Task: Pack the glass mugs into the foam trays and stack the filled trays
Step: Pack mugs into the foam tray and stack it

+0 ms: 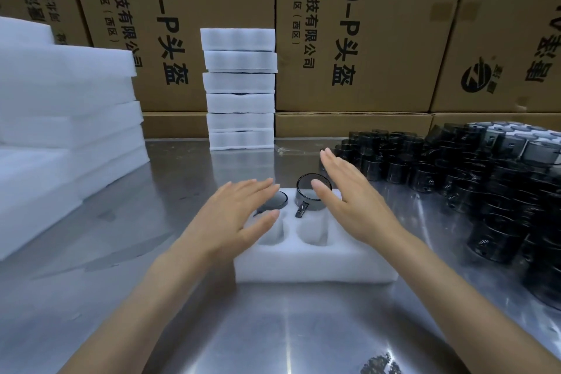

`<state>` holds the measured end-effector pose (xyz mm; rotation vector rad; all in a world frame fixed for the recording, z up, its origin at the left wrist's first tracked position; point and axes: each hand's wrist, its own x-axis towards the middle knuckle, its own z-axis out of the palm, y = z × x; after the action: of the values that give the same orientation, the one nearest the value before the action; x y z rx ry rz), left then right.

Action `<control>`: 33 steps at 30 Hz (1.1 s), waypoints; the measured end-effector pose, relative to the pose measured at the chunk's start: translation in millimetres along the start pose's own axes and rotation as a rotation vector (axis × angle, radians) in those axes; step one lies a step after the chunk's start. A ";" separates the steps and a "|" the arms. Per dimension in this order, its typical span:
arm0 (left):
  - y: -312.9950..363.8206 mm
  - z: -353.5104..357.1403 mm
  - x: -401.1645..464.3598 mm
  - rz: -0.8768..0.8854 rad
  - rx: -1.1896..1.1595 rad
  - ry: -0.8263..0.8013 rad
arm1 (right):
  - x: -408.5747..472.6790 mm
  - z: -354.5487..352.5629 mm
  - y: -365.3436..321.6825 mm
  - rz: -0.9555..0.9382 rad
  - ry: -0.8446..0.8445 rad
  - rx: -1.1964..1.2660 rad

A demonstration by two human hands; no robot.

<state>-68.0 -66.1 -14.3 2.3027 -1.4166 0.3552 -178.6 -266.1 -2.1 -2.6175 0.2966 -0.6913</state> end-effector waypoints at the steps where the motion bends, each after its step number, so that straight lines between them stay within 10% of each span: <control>1: 3.2 -0.4 1.7 0.009 -0.005 -0.030 | -0.9 -0.1 -0.6 -0.016 -0.016 0.015; 33: 38.0 8.8 36.2 0.001 0.222 -0.272 | 8.9 14.2 -2.5 0.050 -0.457 -0.227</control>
<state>-85.7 -113.8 1.1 2.6108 -1.5745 0.2132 -163.5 -261.8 -8.5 -2.8724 0.3126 -0.0303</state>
